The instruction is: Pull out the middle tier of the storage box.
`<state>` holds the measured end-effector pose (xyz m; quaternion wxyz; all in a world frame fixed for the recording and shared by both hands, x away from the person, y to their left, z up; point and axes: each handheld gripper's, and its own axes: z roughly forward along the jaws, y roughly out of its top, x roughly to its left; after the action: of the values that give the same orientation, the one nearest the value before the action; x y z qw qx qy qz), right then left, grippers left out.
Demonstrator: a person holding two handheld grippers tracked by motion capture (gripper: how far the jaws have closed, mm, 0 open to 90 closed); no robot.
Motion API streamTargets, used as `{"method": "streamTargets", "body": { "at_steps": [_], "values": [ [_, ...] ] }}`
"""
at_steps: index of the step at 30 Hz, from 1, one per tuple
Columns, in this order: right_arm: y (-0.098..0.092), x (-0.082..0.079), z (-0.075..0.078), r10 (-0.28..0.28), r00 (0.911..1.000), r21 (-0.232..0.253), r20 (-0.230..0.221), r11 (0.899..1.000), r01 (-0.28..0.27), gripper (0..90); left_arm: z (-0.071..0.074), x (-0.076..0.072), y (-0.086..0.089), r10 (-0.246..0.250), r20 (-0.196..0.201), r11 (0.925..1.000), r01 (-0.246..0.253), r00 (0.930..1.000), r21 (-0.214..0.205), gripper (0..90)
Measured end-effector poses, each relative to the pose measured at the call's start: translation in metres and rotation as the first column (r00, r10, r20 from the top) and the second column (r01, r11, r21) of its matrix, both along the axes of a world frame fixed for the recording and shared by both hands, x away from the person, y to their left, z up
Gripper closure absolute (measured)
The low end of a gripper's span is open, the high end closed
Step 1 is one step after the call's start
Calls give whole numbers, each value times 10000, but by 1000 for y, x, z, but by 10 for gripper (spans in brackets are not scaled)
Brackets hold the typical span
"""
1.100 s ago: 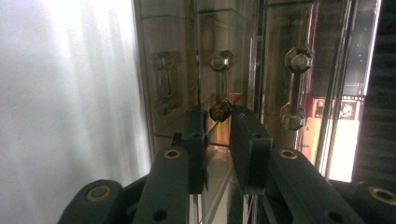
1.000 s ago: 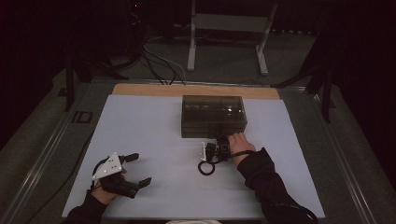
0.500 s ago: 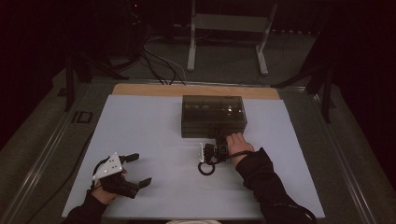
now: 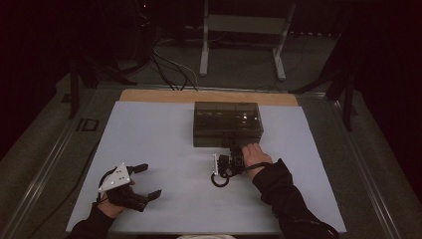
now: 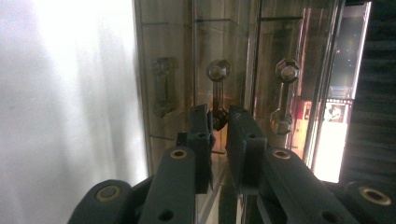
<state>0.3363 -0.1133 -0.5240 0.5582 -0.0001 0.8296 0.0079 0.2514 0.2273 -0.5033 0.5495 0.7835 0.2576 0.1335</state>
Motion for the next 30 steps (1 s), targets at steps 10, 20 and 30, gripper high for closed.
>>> {"method": "streamTargets", "body": {
  "at_steps": [10, 20, 30],
  "values": [
    [-1, -9, -1, 117, 9999, -39, -79, 9999, -118, 803, 0, 0, -1, -20, -15, 10000, 20, 10000, 21, 8],
    [-2, -8, 0, 139, 9998, 83, -146, 9999, -138, 801, 0, 0, 0, 3, -6, 10000, -2, 10000, 27, 8],
    [-2, -7, 2, 128, 9994, 91, -317, 9999, -125, 798, 0, 0, 0, 1, 17, 10000, -1, 10000, 23, 9]
  ]
}}
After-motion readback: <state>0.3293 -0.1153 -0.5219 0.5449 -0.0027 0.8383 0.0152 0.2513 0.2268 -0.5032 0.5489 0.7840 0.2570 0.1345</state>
